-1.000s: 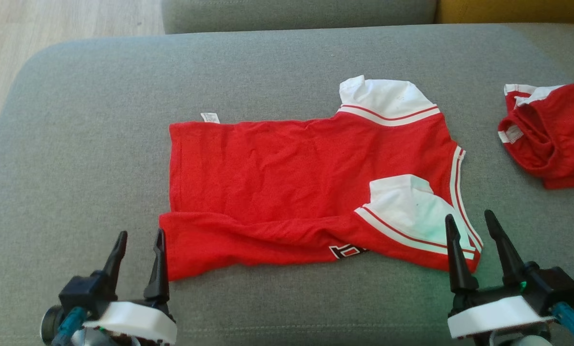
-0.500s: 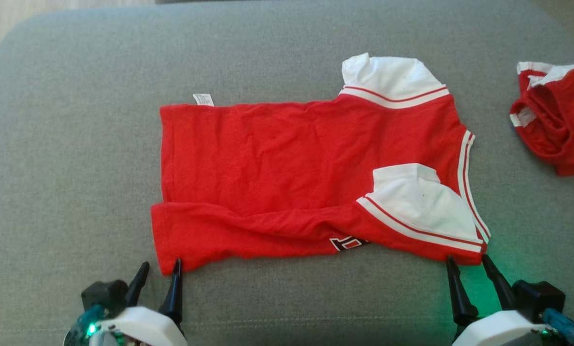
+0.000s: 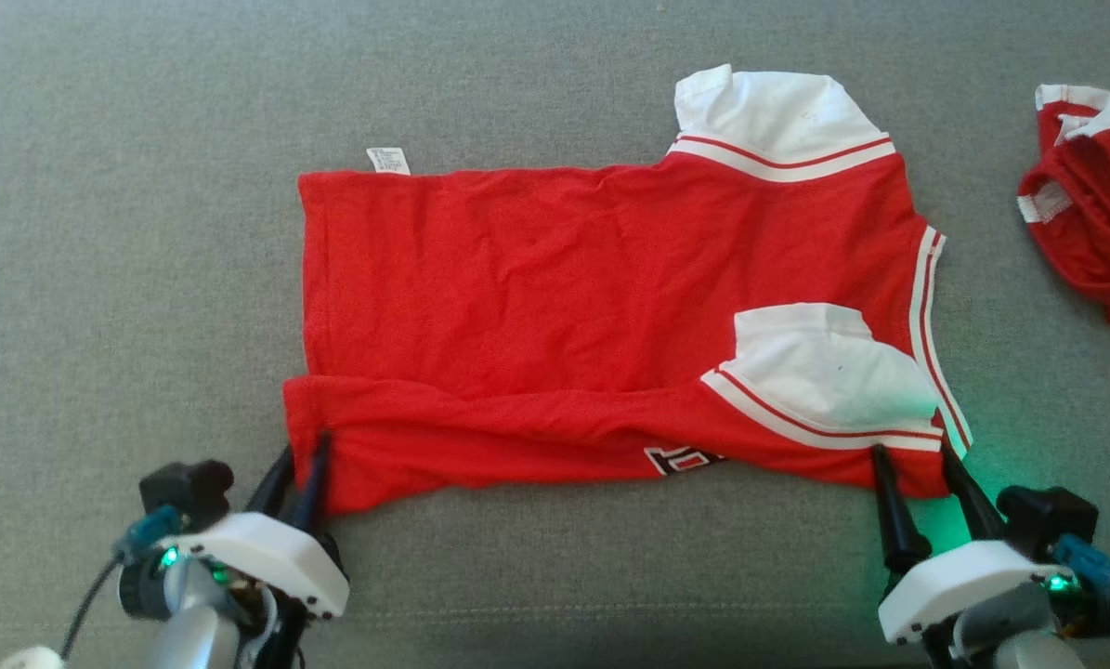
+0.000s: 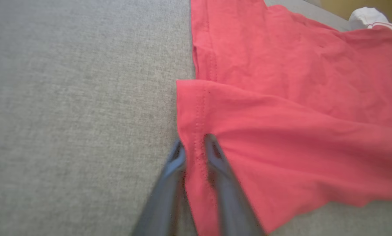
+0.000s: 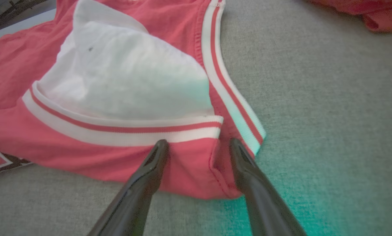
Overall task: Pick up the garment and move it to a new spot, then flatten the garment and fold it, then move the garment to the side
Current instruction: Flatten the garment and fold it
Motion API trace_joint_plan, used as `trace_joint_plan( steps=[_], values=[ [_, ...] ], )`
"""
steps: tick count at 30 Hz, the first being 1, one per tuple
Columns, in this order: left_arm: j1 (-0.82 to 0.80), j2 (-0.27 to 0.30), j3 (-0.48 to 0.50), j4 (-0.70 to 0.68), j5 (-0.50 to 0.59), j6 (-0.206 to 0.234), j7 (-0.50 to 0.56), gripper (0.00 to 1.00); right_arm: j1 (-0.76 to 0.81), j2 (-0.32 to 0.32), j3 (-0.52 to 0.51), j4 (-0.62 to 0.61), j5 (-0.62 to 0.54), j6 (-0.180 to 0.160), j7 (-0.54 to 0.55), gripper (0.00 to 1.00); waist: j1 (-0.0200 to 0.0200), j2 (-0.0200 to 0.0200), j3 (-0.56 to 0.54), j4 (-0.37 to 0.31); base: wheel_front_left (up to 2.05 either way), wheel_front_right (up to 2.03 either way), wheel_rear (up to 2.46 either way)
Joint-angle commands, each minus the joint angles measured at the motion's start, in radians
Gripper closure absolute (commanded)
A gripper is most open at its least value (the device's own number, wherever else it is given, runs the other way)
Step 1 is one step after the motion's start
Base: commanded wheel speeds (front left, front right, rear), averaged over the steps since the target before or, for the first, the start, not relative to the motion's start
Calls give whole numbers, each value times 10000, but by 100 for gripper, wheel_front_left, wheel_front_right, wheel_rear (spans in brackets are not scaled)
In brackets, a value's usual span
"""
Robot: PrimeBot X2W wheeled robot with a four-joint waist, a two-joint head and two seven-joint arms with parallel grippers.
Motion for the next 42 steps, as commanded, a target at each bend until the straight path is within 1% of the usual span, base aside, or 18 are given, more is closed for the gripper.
trace_joint_plan(
  steps=[1, 2, 10, 15, 23, 26, 31, 35, 38, 39, 40, 41, 42],
  values=[
    [-306, 163, 159, 185, -133, -78, 177, 100, -300, -61, 141, 50, 111, 35, 144, 98, 0, 0, 69, 12, 0, 0, 0],
    [-369, 180, 129, 252, -140, -109, 141, 100, -340, -61, 151, 101, 146, 35, 174, 100, 0, 0, 84, 12, 0, 0, 0],
    [-579, 341, 35, 372, -127, -193, -184, 100, -365, -61, 286, 90, 552, 35, 162, 100, 0, 0, 78, 21, 0, 0, 0],
    [-308, 539, 75, -139, -136, -101, -124, 100, 52, -61, 348, -624, 813, 35, 419, 100, 0, 0, -75, 86, 0, 0, 0],
    [937, 1013, 238, -1733, -212, 367, 711, 100, 1431, -60, 176, -2207, 983, 35, 1287, 100, 0, 0, -589, 136, 0, 0, 0],
    [1420, 1151, 304, -2351, -257, 554, 1033, 100, 1854, -60, 45, -2558, 1011, 35, 1551, 100, 0, 0, -790, 120, 0, 0, 0],
    [2062, 1369, 392, -3225, -278, 849, 1525, 100, 2335, -60, -10, -2807, 1159, 35, 1806, 100, 0, 0, -1097, 134, 0, 0, 0],
    [2353, 1557, 410, -3725, -304, 921, 1849, 100, 2556, -60, 50, -2943, 1284, 35, 1939, 100, 0, 0, -1170, 133, 0, 0, 0],
    [2262, 1532, 245, -3802, -371, 786, 1974, 100, 2417, -60, 57, -2874, 1377, 35, 1877, 100, 0, 0, -1166, 119, 0, 0, 0],
    [2196, 1464, 186, -3761, -416, 747, 1970, 62, 2331, -60, 42, -2805, 1413, 35, 1817, 86, 0, 0, -1148, 108, 0, 0, 0],
    [2136, 1394, 117, -3669, -460, 705, 1982, 2, 2236, -60, 35, -2717, 1428, 35, 1743, 18, 0, 0, -1146, 94, 0, 0, 0],
    [2073, 1335, 46, -3558, -484, 661, 1976, 0, 2142, -60, 52, -2639, 1437, 35, 1646, 0, 0, 0, -1139, 81, 0, 0, 0],
    [2008, 1266, -7, -3441, -524, 613, 1935, 0, 2057, -60, 71, -2566, 1436, 35, 1550, 0, 0, 0, -1131, 70, 0, 0, 0]
  ],
)
